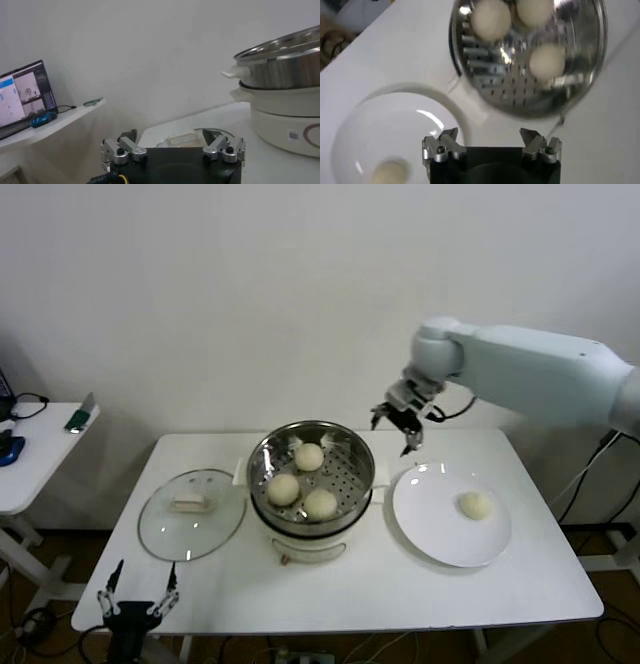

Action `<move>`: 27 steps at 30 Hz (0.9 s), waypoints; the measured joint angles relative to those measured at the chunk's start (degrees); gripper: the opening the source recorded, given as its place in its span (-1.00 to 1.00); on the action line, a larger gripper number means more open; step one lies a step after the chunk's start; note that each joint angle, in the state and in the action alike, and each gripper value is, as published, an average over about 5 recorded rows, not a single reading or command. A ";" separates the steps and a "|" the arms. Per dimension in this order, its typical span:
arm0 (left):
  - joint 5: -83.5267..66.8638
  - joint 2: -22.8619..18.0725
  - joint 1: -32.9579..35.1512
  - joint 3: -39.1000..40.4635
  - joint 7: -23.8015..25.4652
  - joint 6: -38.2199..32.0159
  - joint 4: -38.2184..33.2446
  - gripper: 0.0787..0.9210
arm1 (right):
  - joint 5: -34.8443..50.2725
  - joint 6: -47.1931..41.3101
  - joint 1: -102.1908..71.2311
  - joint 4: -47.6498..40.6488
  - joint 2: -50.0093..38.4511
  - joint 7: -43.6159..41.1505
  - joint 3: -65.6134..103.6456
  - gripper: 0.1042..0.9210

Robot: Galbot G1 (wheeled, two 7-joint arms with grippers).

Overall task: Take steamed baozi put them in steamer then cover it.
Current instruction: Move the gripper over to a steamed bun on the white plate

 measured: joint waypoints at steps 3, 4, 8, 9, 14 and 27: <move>0.32 -0.02 0.29 -0.12 -0.02 0.00 -0.18 0.77 | -0.84 -2.80 -3.04 -0.98 -3.93 -0.31 1.78 0.76; 0.42 -0.02 0.35 -0.16 -0.02 0.02 -0.24 0.77 | -1.32 -3.56 -4.25 -1.36 -5.13 -0.46 2.60 0.76; 0.78 -0.06 0.41 -0.21 -0.04 0.16 -0.33 0.77 | -3.71 -5.69 -9.63 -3.07 -8.93 -1.11 6.72 0.76; 0.88 -0.09 0.41 -0.21 -0.04 0.19 -0.32 0.77 | -4.40 -6.02 -11.10 -3.61 -9.60 -1.26 7.95 0.76; 1.20 -0.28 0.44 -0.33 -0.07 0.31 -0.16 0.77 | -8.19 -6.88 -18.42 -6.83 -11.58 -1.81 14.31 0.76; 1.68 -0.84 0.19 -0.60 -0.19 0.53 0.93 0.77 | -18.51 -5.30 -32.12 -17.68 -8.80 -2.38 28.34 0.76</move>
